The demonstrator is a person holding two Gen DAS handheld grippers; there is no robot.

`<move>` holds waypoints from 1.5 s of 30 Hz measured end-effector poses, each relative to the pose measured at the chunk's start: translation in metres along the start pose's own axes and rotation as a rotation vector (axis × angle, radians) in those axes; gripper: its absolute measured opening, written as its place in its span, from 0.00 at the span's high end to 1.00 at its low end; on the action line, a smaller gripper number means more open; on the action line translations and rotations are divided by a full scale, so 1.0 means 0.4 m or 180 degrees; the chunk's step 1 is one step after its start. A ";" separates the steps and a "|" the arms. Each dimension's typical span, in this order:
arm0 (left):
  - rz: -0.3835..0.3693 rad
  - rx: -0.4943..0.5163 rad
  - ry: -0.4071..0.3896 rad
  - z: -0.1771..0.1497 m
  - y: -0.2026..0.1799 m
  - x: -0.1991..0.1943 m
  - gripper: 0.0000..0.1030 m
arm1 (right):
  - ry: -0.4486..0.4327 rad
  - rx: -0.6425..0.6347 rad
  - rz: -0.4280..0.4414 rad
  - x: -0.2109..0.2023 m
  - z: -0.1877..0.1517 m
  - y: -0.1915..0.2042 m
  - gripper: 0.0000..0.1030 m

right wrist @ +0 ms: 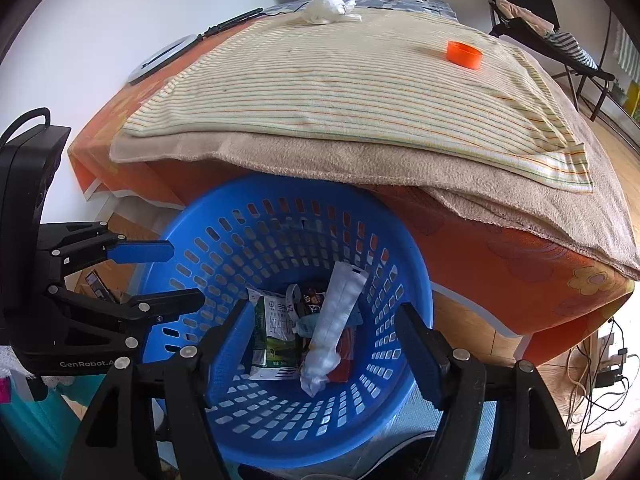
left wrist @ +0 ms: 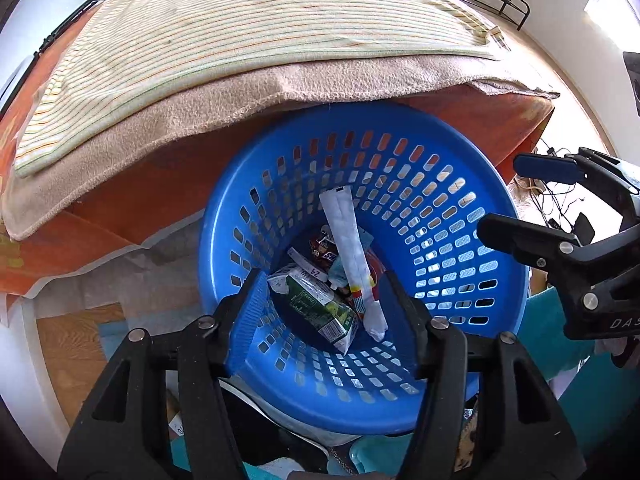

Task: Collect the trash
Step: 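Open left tool over basket while right tool drops tissue into it, then move left tool to white plastic bag while right tool approaches orange cap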

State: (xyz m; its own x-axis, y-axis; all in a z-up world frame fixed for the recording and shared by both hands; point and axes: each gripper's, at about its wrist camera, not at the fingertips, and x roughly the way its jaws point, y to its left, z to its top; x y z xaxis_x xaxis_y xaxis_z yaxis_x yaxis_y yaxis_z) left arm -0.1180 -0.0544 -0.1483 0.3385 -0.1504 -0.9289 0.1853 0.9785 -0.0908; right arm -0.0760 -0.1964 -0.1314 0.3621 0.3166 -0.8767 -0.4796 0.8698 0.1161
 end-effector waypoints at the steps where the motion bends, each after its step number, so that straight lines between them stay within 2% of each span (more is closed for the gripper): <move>1: 0.0010 -0.0006 0.0003 0.001 0.001 0.001 0.38 | -0.0003 0.0005 -0.0004 0.000 0.000 -0.001 0.22; 3: 0.0021 -0.0013 0.0001 0.001 0.002 0.001 0.35 | 0.0006 0.0011 -0.0008 0.001 0.002 -0.001 0.18; 7: 0.0040 -0.0023 0.0011 0.002 0.004 0.005 0.29 | 0.0028 0.0019 -0.0015 0.005 0.004 -0.002 0.16; 15: 0.0078 -0.0025 0.0055 0.004 0.004 0.016 0.28 | 0.0044 0.0095 0.0001 0.008 0.007 -0.009 0.09; 38: 0.0059 -0.0077 0.0095 0.015 0.009 0.027 0.27 | 0.0051 0.0231 0.0035 0.005 0.024 -0.018 0.09; 45: -0.0021 -0.0157 -0.0002 0.045 0.022 -0.012 0.27 | -0.0033 0.0342 0.0121 -0.018 0.042 -0.035 0.09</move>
State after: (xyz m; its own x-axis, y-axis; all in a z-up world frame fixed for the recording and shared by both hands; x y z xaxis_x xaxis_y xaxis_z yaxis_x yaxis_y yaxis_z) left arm -0.1013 -0.0476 -0.1381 0.3380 -0.1569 -0.9280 0.1419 0.9832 -0.1145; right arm -0.0586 -0.2045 -0.1187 0.3538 0.3534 -0.8660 -0.4049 0.8925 0.1988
